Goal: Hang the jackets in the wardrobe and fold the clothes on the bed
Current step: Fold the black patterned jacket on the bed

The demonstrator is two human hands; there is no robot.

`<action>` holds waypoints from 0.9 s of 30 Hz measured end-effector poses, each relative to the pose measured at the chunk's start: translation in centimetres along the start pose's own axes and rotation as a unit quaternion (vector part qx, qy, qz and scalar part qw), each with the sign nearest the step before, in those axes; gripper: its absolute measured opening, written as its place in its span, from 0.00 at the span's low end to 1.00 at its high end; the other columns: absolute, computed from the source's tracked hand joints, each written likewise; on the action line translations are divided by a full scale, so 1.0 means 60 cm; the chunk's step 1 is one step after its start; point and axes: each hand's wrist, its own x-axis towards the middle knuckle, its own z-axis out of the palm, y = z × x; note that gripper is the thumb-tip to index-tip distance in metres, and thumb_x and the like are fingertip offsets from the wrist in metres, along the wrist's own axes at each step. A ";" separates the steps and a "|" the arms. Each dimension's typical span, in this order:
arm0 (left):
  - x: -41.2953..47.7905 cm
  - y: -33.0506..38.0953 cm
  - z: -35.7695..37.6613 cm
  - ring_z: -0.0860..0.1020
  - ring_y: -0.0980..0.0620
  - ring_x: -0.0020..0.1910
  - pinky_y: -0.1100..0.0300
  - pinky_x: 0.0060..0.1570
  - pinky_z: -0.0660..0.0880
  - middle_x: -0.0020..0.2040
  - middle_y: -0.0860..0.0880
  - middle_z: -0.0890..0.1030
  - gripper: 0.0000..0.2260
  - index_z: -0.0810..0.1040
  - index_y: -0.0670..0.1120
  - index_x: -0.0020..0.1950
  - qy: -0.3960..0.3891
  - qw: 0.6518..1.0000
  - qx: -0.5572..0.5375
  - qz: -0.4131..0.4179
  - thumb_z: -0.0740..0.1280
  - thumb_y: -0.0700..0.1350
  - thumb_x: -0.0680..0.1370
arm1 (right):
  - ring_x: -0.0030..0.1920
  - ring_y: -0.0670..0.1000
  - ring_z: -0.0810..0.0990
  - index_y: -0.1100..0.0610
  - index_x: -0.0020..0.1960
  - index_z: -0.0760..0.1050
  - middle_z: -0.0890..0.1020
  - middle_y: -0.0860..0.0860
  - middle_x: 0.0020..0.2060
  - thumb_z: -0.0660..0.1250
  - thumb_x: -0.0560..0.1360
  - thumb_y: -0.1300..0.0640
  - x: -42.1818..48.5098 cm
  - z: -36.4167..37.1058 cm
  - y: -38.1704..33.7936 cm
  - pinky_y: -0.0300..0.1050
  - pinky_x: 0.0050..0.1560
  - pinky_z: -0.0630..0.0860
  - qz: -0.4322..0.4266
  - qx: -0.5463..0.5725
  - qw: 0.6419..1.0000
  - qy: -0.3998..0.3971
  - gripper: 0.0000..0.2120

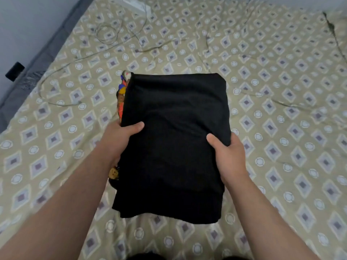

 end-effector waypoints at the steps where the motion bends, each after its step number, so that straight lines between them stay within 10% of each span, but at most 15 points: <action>1: 0.014 0.012 0.026 0.86 0.47 0.45 0.56 0.39 0.82 0.47 0.48 0.87 0.06 0.84 0.51 0.49 -0.016 1.000 -0.003 0.007 0.75 0.44 0.73 | 0.45 0.39 0.83 0.42 0.51 0.78 0.84 0.38 0.47 0.72 0.69 0.45 0.018 -0.018 -0.009 0.43 0.47 0.78 -0.014 -0.018 1.000 0.015 0.11; 6: 0.100 0.042 0.147 0.86 0.51 0.43 0.54 0.47 0.80 0.45 0.52 0.87 0.06 0.83 0.52 0.49 -0.041 0.997 0.060 0.015 0.75 0.48 0.73 | 0.44 0.36 0.80 0.43 0.52 0.73 0.81 0.38 0.43 0.67 0.73 0.42 0.113 -0.081 -0.005 0.38 0.43 0.72 -0.048 -0.142 0.981 0.121 0.10; 11: 0.144 -0.019 0.189 0.80 0.44 0.44 0.54 0.44 0.72 0.39 0.53 0.78 0.18 0.76 0.49 0.48 0.146 0.933 0.314 0.099 0.67 0.64 0.74 | 0.38 0.51 0.73 0.51 0.52 0.67 0.71 0.41 0.36 0.58 0.75 0.38 0.139 -0.067 0.047 0.45 0.39 0.67 -0.039 -0.330 0.926 0.179 0.18; 27: 0.140 -0.030 0.221 0.79 0.32 0.46 0.49 0.44 0.67 0.46 0.34 0.81 0.29 0.71 0.39 0.60 0.204 0.840 0.496 0.079 0.56 0.63 0.73 | 0.32 0.54 0.71 0.56 0.60 0.68 0.72 0.47 0.35 0.50 0.71 0.38 0.159 -0.059 0.053 0.46 0.34 0.65 0.055 -0.466 0.873 0.133 0.28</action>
